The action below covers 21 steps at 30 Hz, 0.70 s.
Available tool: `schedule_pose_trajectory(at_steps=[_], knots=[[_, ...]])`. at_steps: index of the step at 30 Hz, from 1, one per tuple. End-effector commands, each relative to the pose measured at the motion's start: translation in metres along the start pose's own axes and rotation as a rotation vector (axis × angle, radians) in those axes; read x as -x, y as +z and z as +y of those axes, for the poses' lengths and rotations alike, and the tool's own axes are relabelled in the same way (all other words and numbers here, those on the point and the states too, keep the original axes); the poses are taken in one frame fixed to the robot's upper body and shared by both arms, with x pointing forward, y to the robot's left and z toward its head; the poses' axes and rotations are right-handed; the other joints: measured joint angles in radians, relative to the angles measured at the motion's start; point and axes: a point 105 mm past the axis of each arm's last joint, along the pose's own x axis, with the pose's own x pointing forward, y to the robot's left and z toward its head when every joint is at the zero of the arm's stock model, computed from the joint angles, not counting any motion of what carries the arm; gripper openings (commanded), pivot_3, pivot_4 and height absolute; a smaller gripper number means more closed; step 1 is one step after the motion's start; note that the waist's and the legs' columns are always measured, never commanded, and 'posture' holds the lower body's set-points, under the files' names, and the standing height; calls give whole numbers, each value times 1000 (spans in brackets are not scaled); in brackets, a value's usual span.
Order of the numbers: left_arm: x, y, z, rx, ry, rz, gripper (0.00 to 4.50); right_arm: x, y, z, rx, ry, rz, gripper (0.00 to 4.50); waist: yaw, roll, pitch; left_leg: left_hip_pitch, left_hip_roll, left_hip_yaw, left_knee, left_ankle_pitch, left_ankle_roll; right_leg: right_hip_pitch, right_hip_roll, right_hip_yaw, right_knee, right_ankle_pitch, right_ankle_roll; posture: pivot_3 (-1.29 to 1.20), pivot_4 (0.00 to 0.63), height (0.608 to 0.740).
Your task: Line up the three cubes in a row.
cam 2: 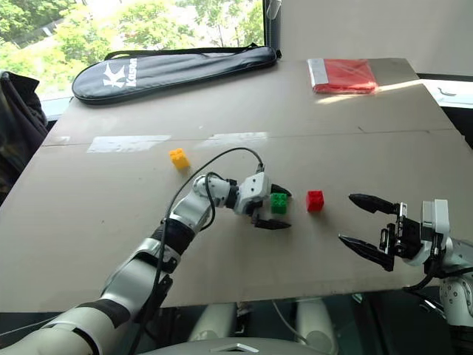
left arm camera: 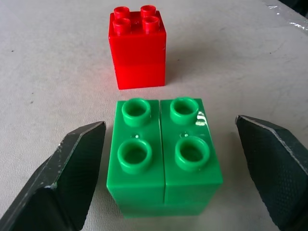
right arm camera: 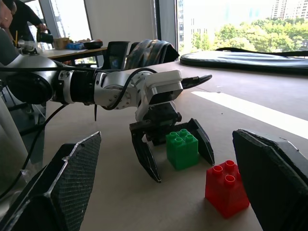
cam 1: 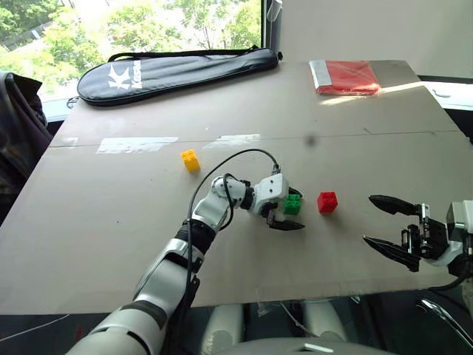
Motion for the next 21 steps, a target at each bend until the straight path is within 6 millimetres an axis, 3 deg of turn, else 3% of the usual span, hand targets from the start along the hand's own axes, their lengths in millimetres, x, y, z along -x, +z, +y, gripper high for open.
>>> schedule_pose_trajectory(at_steps=[1, 7, 12, 15, 21], knots=[[32, 13, 9, -11, 89, -15, 4455, 2, 11, -2, 42, 3, -10, 4500, -6, 0, 0, 0, 1, 0, 0, 0, 0, 0, 1, 0, 0, 0, 0, 0, 150, 694], [90, 34, -7, 112, 192, -81, 4455, -1, 12, -3, 45, 23, -25, 4500, -7, 0, 0, -1, 2, -1, 0, 0, 0, -1, 0, 0, 0, 0, 0, 0, 150, 694], [131, 38, -6, 167, 475, -142, 4455, -9, 16, -6, 48, 40, -57, 4500, -7, 1, 1, 0, 2, -1, 0, 0, 0, -1, -1, 0, 1, -1, 1, 0, 150, 694], [162, 27, 3, 186, 792, -103, 4455, -17, 24, -14, 39, 16, -108, 4500, -8, 0, 1, 1, 2, -1, 0, 0, 0, 0, -1, 1, 0, -1, 1, 0, 150, 694], [181, 12, 10, 209, 1117, -84, 4455, -22, 30, -30, 29, -51, -155, 4500, 11, 0, 1, 0, 1, -1, 0, 0, 0, 0, -1, 0, 1, 0, 0, 0, 150, 694]])
